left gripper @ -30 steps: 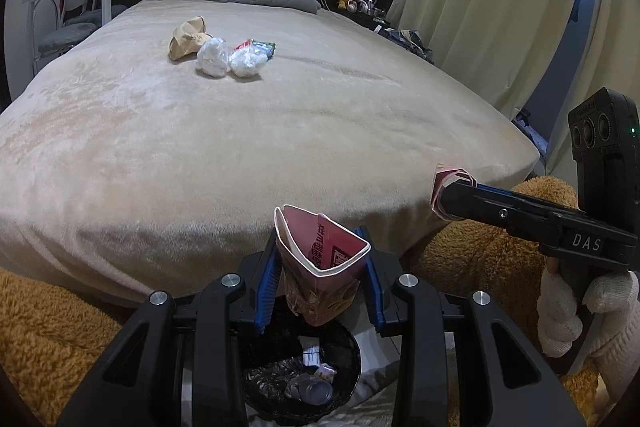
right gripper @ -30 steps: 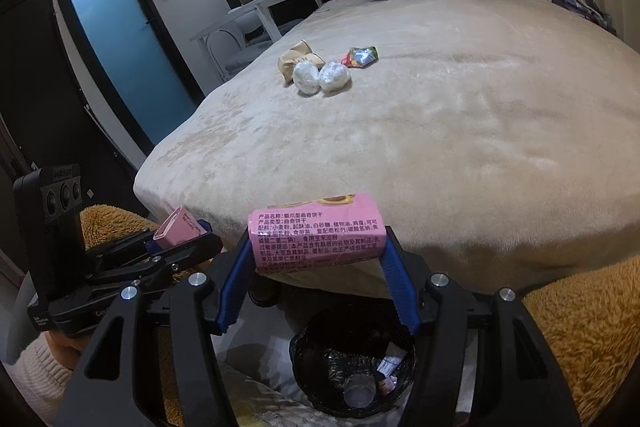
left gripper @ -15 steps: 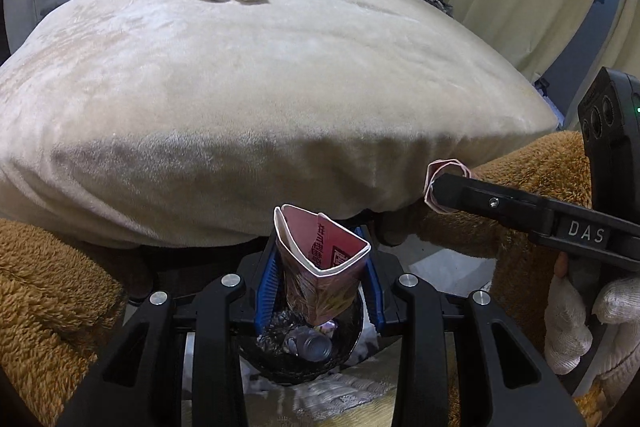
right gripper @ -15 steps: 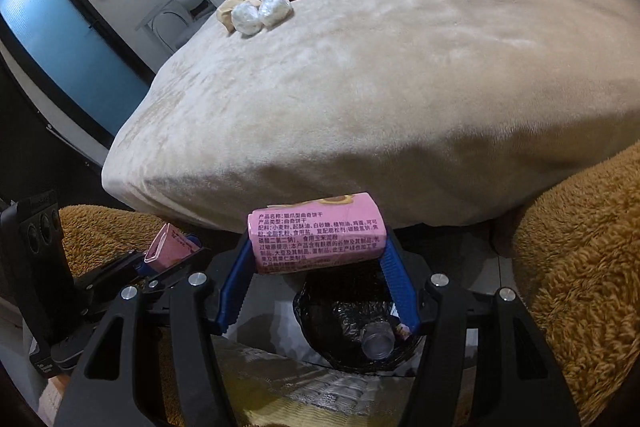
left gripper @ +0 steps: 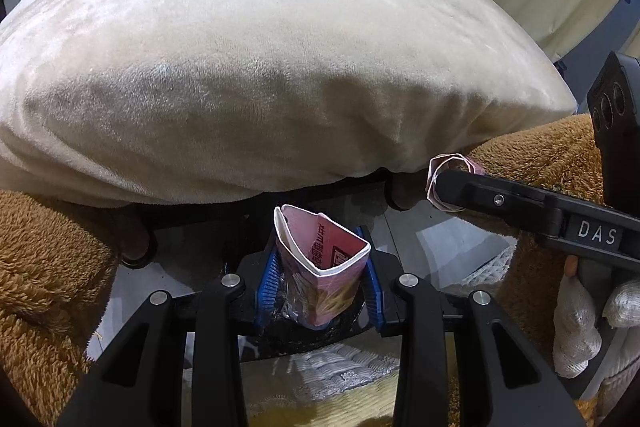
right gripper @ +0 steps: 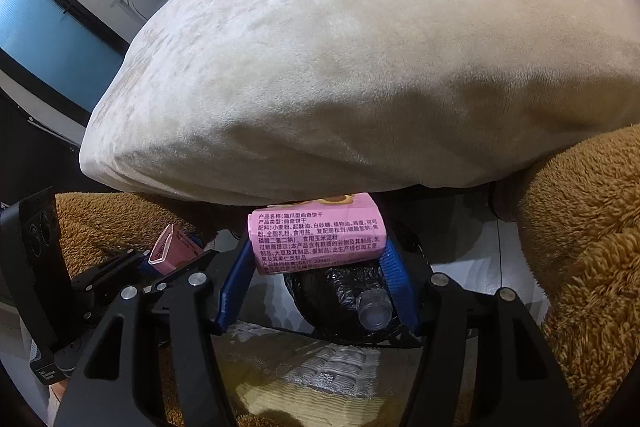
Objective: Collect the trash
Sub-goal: 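Carry the pink cup and pink carton down over the black bin, then open both tools to drop the cup and carton into the bin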
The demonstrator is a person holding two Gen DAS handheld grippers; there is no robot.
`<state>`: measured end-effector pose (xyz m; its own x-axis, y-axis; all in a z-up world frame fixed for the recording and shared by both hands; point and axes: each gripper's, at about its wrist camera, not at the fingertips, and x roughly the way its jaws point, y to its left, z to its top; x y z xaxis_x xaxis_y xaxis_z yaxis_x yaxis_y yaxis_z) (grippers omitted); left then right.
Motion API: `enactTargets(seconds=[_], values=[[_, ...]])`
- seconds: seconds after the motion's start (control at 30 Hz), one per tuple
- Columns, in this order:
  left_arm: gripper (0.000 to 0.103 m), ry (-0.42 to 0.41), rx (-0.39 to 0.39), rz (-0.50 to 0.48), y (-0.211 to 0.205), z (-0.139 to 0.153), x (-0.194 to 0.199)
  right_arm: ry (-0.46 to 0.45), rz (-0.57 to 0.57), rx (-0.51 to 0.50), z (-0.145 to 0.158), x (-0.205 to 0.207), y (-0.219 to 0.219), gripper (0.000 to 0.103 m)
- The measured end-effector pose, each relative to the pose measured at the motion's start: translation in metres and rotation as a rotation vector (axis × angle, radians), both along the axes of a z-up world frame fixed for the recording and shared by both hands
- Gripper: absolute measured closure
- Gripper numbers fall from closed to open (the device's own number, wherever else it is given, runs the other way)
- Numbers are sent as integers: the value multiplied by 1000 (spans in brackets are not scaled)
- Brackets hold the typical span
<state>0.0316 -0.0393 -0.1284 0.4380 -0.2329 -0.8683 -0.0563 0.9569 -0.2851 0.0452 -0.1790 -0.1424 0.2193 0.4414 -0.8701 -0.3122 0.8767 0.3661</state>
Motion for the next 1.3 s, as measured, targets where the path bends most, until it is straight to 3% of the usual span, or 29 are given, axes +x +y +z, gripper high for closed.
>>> enactTargets(seconds=[0.3,0.67,0.77,1.03,1.07,1.1,1.13,1.3], values=[[68,90,-33,3,0,-19,7,79,-11,2,-15,6,1,42],[68,134,-74,15,6,-30,8,150,-15,16,-29,9,1,42],[68,152,-121,21,10,-35,9,165,-19,10,-33,11,1,42],[66,181,-119,43,14,-42,10,180,-26,27,-35,14,-3,41],[59,184,-106,43,13,-42,10,177,-26,27,-34,13,-4,41],[42,189,-97,44,11,-42,10,176,-28,30,-34,13,-4,40],[37,191,-90,47,10,-41,11,180,-29,33,-35,14,-5,38],[35,168,-78,73,15,-37,10,181,-46,45,-33,16,-8,32]])
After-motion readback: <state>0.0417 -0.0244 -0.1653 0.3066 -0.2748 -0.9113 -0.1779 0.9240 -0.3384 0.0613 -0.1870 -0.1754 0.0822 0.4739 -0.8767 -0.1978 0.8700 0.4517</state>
